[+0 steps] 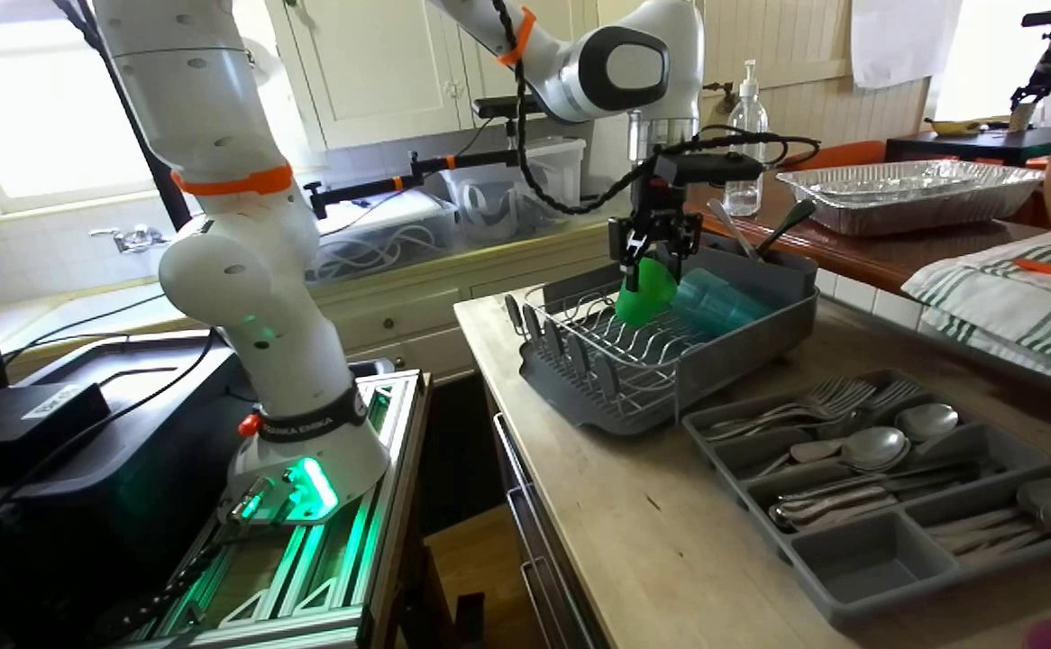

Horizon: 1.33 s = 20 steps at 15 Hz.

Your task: Place the blue and green cups on the drying rack

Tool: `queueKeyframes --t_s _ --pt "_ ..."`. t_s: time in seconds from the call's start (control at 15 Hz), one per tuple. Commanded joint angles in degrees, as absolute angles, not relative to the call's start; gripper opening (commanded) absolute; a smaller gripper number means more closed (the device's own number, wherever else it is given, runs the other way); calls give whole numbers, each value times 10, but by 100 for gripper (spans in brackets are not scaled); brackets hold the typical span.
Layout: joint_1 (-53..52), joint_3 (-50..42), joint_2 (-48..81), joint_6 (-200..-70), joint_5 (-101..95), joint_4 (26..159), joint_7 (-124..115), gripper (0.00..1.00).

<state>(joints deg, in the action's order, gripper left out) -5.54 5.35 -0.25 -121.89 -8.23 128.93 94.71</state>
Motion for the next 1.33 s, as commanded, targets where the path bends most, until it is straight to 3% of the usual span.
queueKeyframes --t_s 0.0,0.27,0.73,1.27 --pt "-52 51 -2 -1198 -117 1292 958 49" --pt "-47 45 -54 -1191 -145 1320 960 49" --pt "-36 30 -123 -1034 -206 1333 923 49" --pt "-27 26 -58 -1078 -305 1315 787 49"
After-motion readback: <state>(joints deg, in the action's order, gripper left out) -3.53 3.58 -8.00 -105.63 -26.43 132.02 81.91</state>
